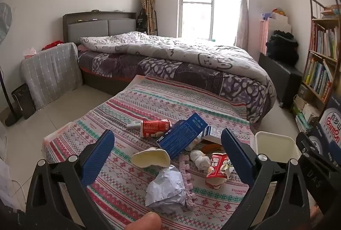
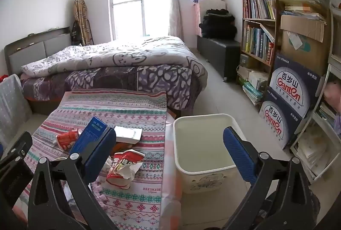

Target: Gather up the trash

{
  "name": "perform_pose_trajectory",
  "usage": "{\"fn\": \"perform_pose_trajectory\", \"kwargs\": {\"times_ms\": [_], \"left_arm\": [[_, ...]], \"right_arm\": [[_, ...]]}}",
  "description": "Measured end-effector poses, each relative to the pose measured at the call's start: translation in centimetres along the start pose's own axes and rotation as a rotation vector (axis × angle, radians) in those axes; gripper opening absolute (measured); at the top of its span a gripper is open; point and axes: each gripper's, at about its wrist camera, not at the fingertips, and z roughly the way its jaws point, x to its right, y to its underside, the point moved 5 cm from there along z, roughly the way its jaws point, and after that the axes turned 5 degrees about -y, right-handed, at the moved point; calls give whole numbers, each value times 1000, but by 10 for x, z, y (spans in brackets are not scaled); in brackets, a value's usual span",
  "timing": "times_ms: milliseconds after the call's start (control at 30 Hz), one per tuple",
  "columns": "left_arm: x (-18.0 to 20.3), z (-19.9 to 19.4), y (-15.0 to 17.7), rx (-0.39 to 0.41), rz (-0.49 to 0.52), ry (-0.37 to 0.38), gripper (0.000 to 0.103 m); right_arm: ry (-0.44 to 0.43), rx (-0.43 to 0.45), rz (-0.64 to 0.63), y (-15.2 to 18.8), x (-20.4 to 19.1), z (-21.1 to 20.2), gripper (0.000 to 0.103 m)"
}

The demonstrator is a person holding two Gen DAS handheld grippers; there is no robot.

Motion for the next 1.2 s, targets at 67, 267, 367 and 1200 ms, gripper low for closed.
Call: {"fn": "perform_pose_trajectory", "kwargs": {"times_ms": [67,267,367,1200], "left_arm": [[0,0,0,-3,1,-1,97],[1,0,0,-6,-3,1,97],[-2,4,-1,-7,-5,2,97],[-7,5,5,-18,-14,-4,97]], "right_arm": [[-1,-18,-3,1,-1,2,96],[-3,-12,-2,2,-2,1,96],[-4,-10,-5,1,-6,-1,96],[-19,-21,-20,7,-10,1,96]]}}
